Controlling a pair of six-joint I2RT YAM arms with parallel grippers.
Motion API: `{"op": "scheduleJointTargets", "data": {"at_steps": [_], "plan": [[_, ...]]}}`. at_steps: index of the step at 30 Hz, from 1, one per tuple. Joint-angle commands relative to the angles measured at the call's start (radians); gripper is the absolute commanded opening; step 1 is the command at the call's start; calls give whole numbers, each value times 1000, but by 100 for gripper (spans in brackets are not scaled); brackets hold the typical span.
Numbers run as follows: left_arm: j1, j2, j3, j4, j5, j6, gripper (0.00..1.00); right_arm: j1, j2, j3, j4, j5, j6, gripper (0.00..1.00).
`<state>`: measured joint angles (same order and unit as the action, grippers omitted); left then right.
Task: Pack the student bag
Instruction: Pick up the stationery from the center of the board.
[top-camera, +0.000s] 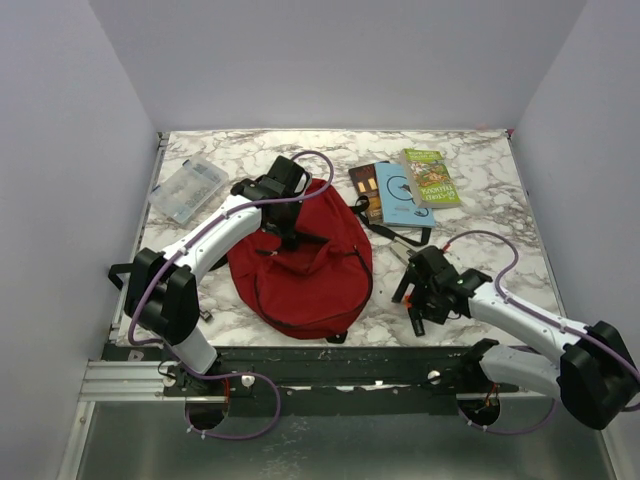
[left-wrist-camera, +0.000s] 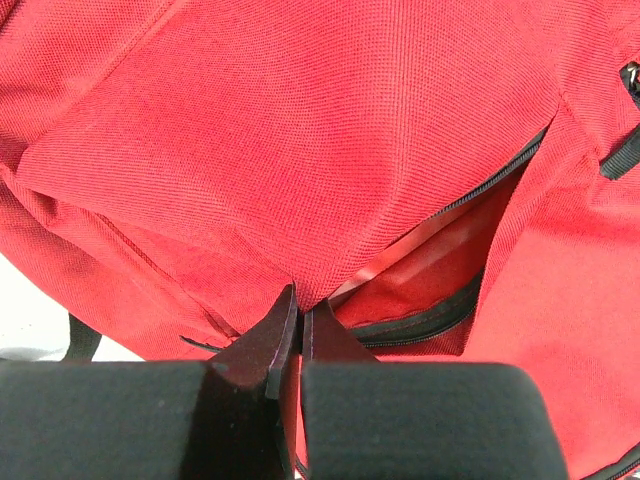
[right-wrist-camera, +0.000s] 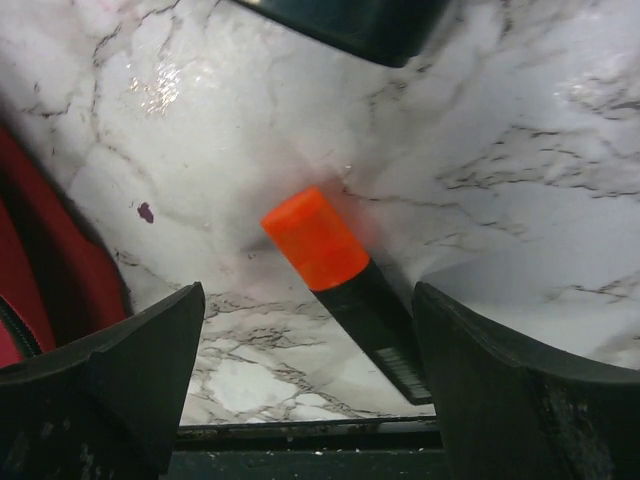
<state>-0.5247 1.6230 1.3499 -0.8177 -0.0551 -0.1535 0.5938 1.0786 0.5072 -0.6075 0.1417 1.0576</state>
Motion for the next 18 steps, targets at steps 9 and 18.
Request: {"op": "scheduleJointTargets", "data": {"at_steps": [9,18], "plan": [[2,-26,6,4,47,-6,0,85,172,33,-16,77,1,54],[2,-18,8,3,43,-5,0,106,222,46,67,149,-57,20]]}}
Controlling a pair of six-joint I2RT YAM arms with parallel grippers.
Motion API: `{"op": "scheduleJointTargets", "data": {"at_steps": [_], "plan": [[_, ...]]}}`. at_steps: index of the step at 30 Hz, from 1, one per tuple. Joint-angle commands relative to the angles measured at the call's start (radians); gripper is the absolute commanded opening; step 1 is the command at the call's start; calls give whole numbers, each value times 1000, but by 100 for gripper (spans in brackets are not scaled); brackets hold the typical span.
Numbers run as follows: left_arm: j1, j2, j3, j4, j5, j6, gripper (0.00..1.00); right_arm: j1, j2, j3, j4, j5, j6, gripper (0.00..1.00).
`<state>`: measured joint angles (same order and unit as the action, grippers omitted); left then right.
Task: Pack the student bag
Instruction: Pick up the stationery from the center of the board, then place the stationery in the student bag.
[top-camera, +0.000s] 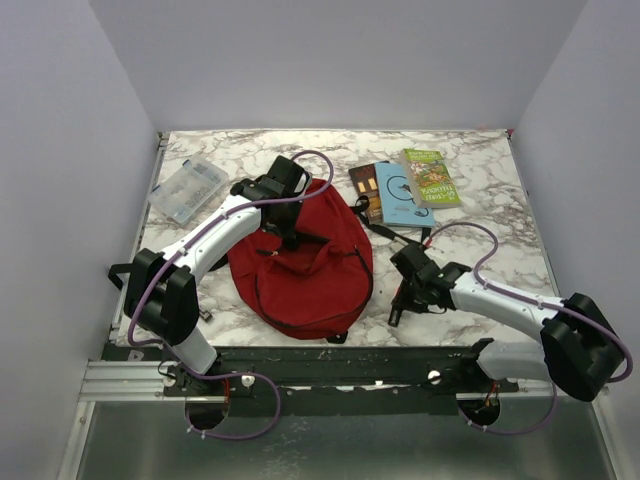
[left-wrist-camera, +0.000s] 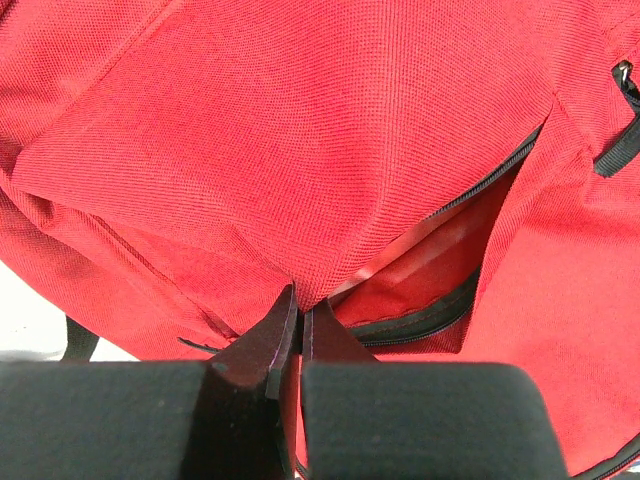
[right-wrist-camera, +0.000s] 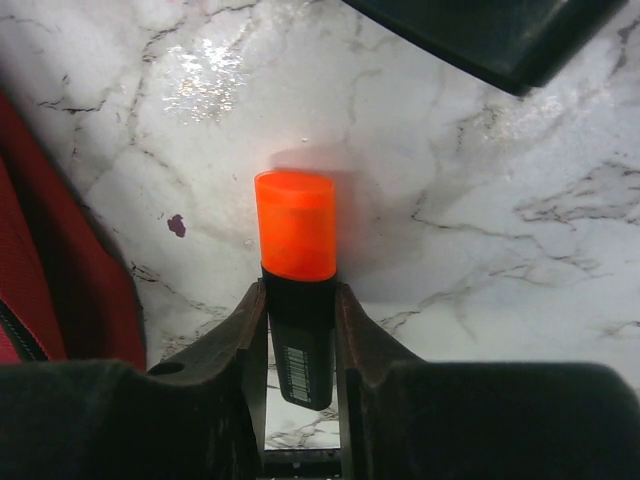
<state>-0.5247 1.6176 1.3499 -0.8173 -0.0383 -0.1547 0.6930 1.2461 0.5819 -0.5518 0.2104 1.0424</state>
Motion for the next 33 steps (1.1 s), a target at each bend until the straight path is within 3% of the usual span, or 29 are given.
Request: {"op": "scheduleJointTargets", "data": {"at_steps": [1,4,14,18,22,25,29,33], "plan": [[2,-14,6,4,24,-5,0,7,64,-18,7,99,-43,18],[2,-9,8,7,14,-6,0,6,91,38,-41,163,-57,1],[1,-5,-3,37,2,3,0,7,-82,143,-14,61,-219,1],[2,18,26,13,1,10,0,6,-32,249,104,-179,-264,1],[2,-26,-6,33,-7,4,0,15,92,266,404,-475,-147,1],[1,0,11,25,8,8,0,43,238,283,658,-596,5,0],[2,-4,8,22,36,1,0,103,376,304,932,-656,230,1],[1,-10,10,19,50,1,0,110,462,275,1052,-611,468,1]]}}
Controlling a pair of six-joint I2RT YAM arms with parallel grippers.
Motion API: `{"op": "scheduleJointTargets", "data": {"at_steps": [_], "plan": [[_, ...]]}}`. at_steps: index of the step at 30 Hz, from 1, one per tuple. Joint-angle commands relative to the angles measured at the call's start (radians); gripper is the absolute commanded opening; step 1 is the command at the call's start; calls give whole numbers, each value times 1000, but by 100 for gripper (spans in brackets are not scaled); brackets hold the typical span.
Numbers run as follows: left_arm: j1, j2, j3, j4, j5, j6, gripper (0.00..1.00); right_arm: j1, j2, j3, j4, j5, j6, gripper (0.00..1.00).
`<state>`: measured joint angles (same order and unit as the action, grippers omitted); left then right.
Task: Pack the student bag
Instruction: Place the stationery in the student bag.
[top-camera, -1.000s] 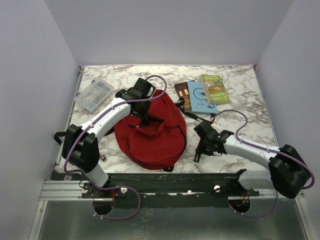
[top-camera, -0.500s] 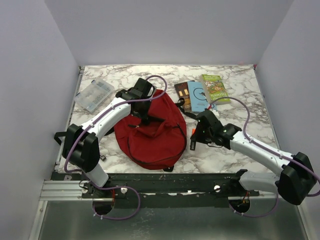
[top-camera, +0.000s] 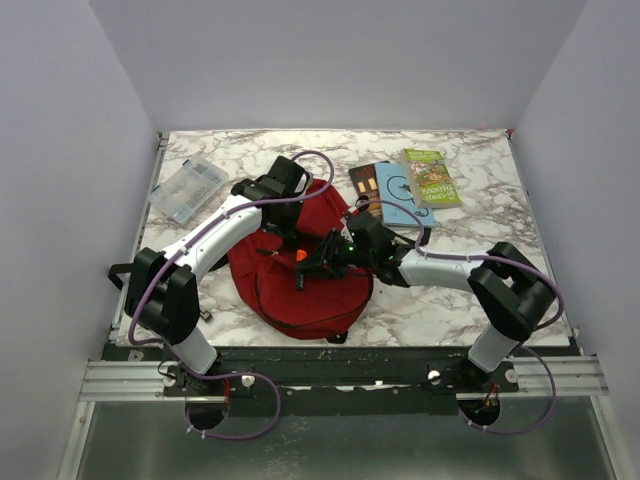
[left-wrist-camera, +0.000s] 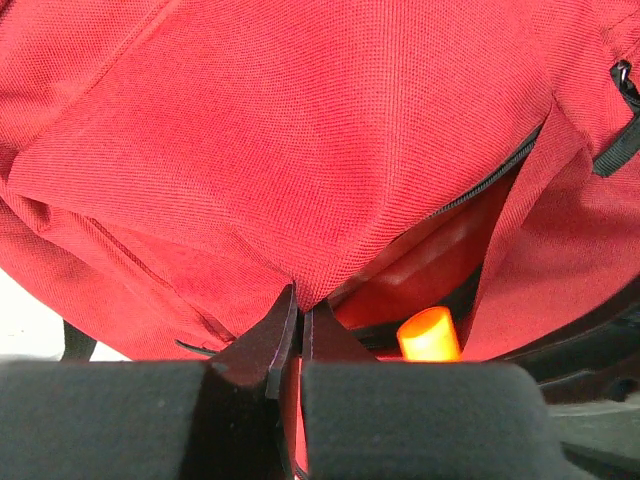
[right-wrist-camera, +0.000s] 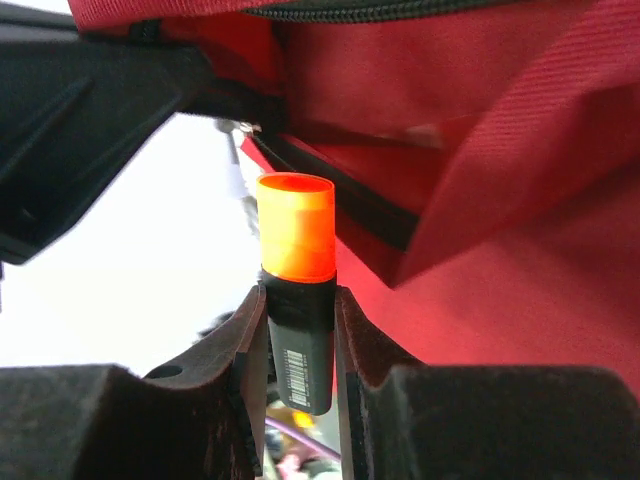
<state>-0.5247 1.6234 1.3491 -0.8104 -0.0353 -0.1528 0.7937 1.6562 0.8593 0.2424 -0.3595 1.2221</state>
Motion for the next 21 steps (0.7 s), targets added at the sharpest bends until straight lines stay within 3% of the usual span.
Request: {"op": "scheduleJointTargets", "data": {"at_steps": [1,5,8,12,17,21], "plan": [[0,-23,12,13,67,-2,0,8,66,-17,277,-2,331,1],[0,-33,3,16,60,1,0,9,127,-42,385,131,513,1],[0,-41,-3,16,53,2,0,9,179,22,316,204,591,1],[0,-49,-7,20,43,1,0,10,225,143,89,325,577,3],[-4,-44,-8,22,46,2,0,17,237,213,-26,478,539,10],[-5,-41,-1,19,48,3,0,17,228,237,-90,531,498,22]]}}
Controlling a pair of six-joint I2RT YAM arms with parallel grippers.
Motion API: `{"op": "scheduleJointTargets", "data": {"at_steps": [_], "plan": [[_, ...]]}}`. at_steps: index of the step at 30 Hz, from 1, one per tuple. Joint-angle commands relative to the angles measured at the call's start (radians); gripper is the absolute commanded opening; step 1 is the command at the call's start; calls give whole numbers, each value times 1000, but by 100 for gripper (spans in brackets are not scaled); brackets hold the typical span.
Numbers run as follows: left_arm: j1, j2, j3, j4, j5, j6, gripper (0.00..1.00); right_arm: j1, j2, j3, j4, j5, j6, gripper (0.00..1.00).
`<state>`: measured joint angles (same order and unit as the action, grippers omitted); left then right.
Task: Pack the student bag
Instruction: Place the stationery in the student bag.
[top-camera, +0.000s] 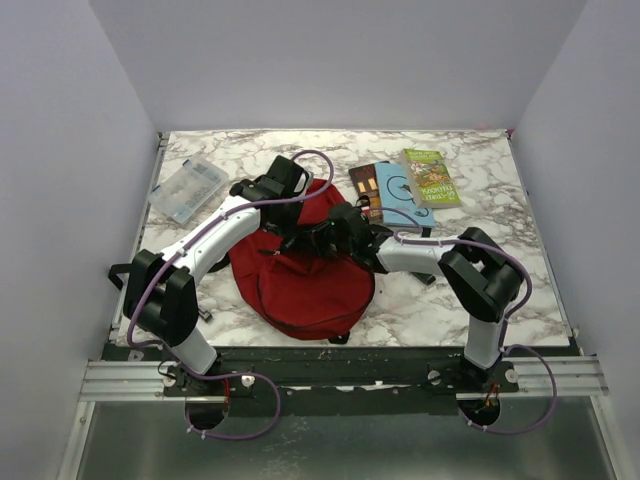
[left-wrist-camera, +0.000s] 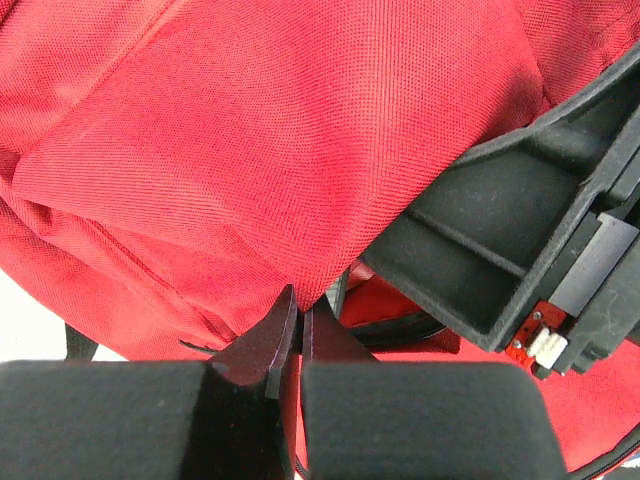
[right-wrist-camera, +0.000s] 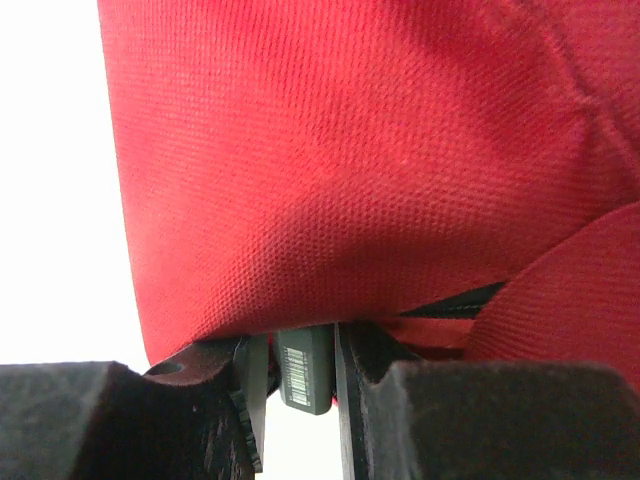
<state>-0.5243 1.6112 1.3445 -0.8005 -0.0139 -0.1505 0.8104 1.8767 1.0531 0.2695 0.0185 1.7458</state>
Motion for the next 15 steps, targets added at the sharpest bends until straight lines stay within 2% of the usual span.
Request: {"op": "scheduleJointTargets", "data": {"at_steps": [1,3,4,6,7,8,10,12,15], "plan": [[-5,-32,0,10,25,0,0,0,7,43,-131,163,-37,26],[-5,-27,-1,11,22,2,0,-1,-1,44,-158,185,-80,31],[-5,-22,3,9,22,6,0,0,-6,48,-175,201,-112,37],[-5,-22,6,5,22,6,0,-1,2,49,-174,193,-170,56],[-5,-26,3,6,22,6,0,-2,3,33,-138,184,-221,70],[-5,-28,-1,7,22,5,0,-3,-2,2,-75,159,-279,79],[-5,-20,3,6,0,9,0,-3,-26,-97,146,84,-414,80],[-5,-14,8,2,1,8,0,-4,-70,-155,244,33,-519,82],[-5,-17,3,4,-7,7,0,-3,-133,-90,47,-12,-741,87]]}}
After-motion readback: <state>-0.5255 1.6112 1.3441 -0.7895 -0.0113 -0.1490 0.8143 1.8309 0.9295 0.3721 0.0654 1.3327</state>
